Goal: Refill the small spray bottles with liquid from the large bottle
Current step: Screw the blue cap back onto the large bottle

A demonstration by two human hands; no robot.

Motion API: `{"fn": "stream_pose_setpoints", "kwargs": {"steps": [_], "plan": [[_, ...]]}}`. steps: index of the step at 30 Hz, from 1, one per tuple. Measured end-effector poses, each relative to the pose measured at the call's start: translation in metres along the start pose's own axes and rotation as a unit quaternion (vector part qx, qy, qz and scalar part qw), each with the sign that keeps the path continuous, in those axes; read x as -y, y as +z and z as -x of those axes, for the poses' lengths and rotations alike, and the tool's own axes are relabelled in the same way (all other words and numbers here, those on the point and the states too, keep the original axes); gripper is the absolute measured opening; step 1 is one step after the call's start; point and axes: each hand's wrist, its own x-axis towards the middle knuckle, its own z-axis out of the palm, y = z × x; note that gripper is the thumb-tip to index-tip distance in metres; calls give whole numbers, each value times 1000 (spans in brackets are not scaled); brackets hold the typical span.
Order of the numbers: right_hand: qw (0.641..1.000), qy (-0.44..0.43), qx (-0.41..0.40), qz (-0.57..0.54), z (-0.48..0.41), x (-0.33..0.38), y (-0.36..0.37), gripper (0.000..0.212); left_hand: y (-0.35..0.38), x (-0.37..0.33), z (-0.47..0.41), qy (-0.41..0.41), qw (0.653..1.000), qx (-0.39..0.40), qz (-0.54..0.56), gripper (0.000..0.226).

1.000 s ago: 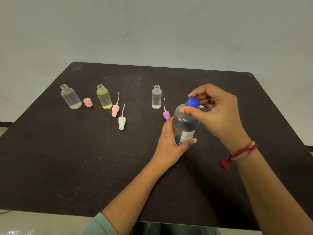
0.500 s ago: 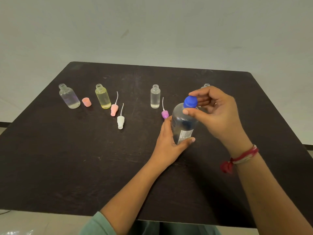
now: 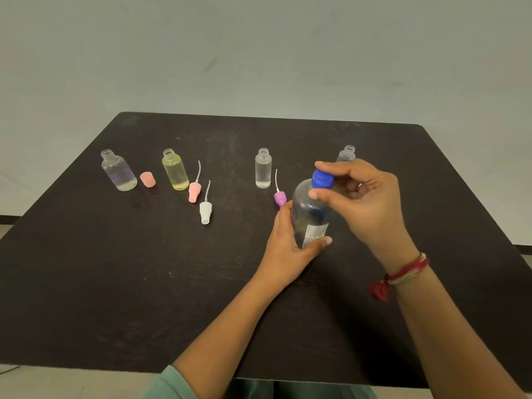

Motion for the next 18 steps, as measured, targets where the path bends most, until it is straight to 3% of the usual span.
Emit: {"fn": "stream_pose_setpoints", "kwargs": {"steps": [4, 9, 13, 18], "plan": [[994, 8, -47, 93, -3, 6, 11, 38, 0, -1, -1, 7, 1000, 2, 1, 72], [995, -42, 44, 81, 9, 3, 2, 61, 1, 2, -2, 18, 1000, 7, 12, 72], [993, -79, 48, 75, 9, -4, -2, 40, 0, 3, -2, 5, 1000, 8, 11, 75], [998, -53, -7, 39, 3, -1, -5, 32, 0, 4, -2, 7, 1000, 2, 2, 74]]}}
